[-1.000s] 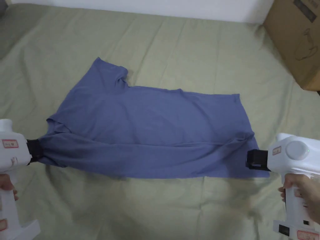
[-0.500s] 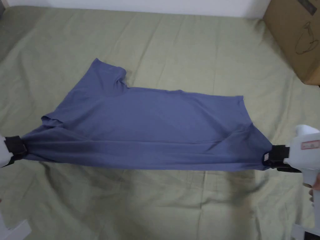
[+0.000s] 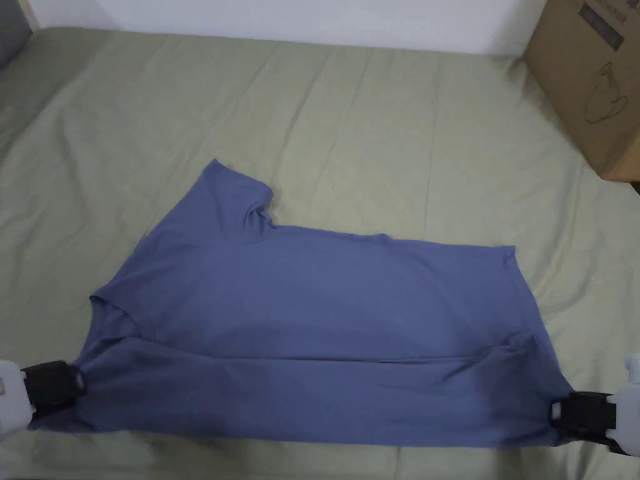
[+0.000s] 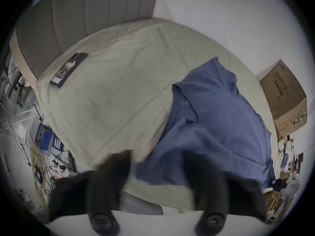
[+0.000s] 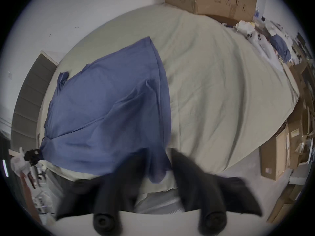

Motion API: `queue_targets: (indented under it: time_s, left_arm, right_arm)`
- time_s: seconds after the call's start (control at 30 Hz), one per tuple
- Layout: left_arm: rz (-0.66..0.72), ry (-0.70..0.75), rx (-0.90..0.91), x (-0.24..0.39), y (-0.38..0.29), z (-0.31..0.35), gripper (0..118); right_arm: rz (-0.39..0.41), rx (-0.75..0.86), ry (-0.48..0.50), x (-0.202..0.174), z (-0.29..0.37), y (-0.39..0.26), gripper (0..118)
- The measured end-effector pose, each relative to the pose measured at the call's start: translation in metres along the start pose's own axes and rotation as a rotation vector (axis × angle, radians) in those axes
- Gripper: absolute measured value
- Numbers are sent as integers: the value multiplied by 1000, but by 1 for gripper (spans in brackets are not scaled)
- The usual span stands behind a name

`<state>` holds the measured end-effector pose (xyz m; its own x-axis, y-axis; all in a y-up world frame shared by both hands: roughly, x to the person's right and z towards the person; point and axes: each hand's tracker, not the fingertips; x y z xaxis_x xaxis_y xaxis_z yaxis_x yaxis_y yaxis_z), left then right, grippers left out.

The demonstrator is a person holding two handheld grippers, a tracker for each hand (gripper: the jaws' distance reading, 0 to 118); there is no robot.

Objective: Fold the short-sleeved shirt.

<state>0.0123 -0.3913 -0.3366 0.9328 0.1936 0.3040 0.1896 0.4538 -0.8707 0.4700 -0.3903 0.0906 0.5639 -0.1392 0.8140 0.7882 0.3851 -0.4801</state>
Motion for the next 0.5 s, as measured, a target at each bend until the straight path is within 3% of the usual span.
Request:
queue_targets:
  time_s: [0.03,0.07,0.1,0.37,0.5]
  left_arm:
    - [-7,-10,30,2,4,4,95]
    - [-19,-34,85,6,9,11,109]
    - [-39,-48,138,11,14,20,111]
    - [-285,-13,694,81,34,85,111]
    - [-339,-46,814,109,28,94,110]
  right_arm:
    - [42,26,-38,-4,4,3,78]
    - [73,77,-67,-9,11,6,105]
    - [89,144,-77,-13,23,9,109]
    - [178,695,-92,-69,104,30,111]
    - [217,864,-73,-100,121,24,112]
